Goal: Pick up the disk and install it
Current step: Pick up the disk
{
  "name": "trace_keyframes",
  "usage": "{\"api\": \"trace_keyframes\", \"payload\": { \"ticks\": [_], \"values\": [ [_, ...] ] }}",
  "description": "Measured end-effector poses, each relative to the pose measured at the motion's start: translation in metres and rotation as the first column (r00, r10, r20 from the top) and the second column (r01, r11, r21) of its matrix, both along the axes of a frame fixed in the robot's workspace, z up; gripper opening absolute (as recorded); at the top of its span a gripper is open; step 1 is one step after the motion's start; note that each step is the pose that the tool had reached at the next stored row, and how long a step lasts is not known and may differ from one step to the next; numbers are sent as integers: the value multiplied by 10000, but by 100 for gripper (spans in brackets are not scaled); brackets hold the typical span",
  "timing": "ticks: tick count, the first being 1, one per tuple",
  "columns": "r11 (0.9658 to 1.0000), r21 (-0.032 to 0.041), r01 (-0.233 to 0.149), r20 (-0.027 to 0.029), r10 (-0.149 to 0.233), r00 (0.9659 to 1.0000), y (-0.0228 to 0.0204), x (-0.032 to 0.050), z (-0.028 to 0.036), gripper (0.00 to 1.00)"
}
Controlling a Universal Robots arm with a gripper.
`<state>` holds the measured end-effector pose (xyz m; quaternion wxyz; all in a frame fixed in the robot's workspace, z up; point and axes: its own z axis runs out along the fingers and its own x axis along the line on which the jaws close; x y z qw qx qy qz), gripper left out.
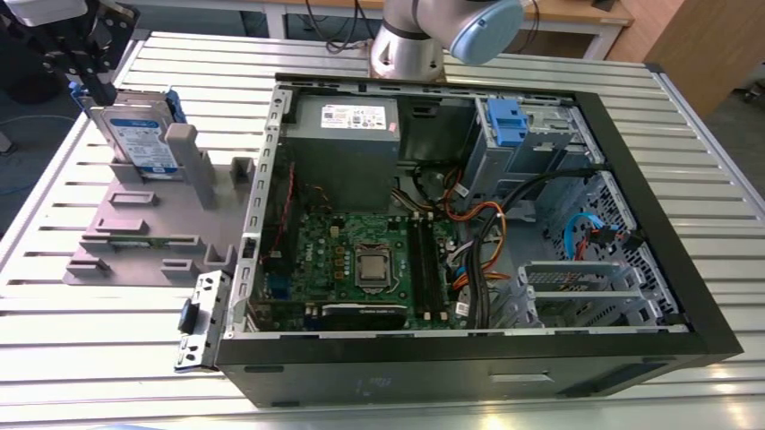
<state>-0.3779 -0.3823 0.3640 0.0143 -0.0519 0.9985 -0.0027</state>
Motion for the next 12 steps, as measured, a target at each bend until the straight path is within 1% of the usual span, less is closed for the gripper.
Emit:
{"api": "trace_keyframes", "payload": {
  "ticks": [12],
  "values": [
    [9998, 0, -173, 0, 173, 9998, 0, 0, 0, 11]
  ]
}}
